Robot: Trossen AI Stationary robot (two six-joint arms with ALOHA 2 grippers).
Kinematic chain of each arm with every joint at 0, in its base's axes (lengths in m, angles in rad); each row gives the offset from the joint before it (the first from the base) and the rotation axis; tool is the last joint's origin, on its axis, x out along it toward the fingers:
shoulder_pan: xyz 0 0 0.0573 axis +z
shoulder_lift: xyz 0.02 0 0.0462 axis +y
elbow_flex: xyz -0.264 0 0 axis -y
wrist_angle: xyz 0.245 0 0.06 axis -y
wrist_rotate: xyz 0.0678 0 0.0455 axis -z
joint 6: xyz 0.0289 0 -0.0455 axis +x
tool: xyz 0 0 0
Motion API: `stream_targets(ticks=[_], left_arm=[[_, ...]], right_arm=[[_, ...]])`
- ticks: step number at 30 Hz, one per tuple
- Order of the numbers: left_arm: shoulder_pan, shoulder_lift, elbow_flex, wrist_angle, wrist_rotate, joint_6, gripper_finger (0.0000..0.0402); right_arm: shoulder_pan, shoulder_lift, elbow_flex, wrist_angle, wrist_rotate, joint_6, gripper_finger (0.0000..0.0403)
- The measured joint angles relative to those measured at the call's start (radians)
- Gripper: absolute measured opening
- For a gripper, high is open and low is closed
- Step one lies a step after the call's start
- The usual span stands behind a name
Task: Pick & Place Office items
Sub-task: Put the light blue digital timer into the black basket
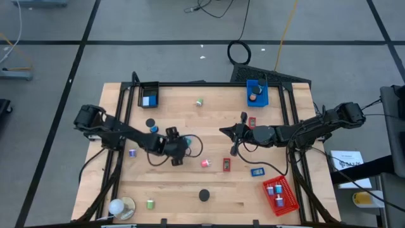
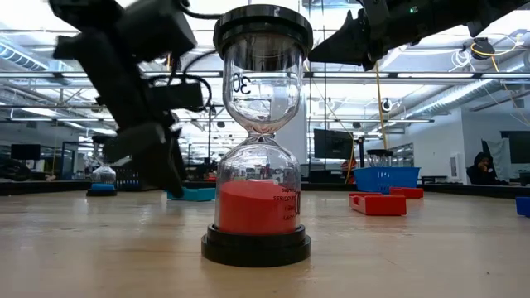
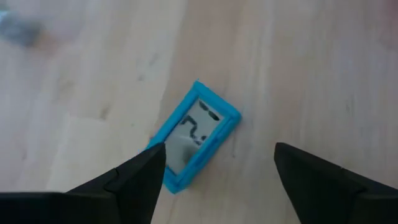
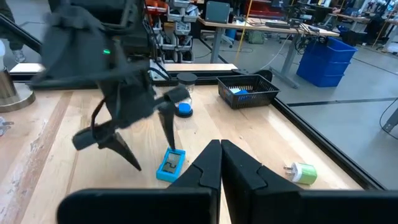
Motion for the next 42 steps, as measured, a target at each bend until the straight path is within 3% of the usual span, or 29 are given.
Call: stream_targets(ticks=[8,15,25,35,38,42], left_arm=[[0.127,0.0,0.0,0.08,0.218,0.298,0.0328],[0.19,0.003,0.0,0.113,0.356,0.341,0.03],[0.201,0.044,-0.007,0.105,0.376,0.348,0.0249],[0.178,0.039,-0.004,0.048,0.374,0.303,0.016],[0.178,0.04,0.009,0.03,0.37,0.248,0.0162],[0.179,0.035,0.023,-0.014,0.356,0.178,0.0197]], right_arm=[[0.0,0.0,0.0,0.0,0.0,0.0,0.0],[0.0,0.0,0.0,0.0,0.0,0.0,0.0],[0.0,0.0,0.0,-0.001,-0.027,-0.001,0.0],[0.0,0.0,0.0,0.0,-0.053,-0.003,0.0],[0.0,0.0,0.0,0.0,-0.053,-0.003,0.0],[0.0,0.0,0.0,0.0,-0.053,-0.003,0.0]])
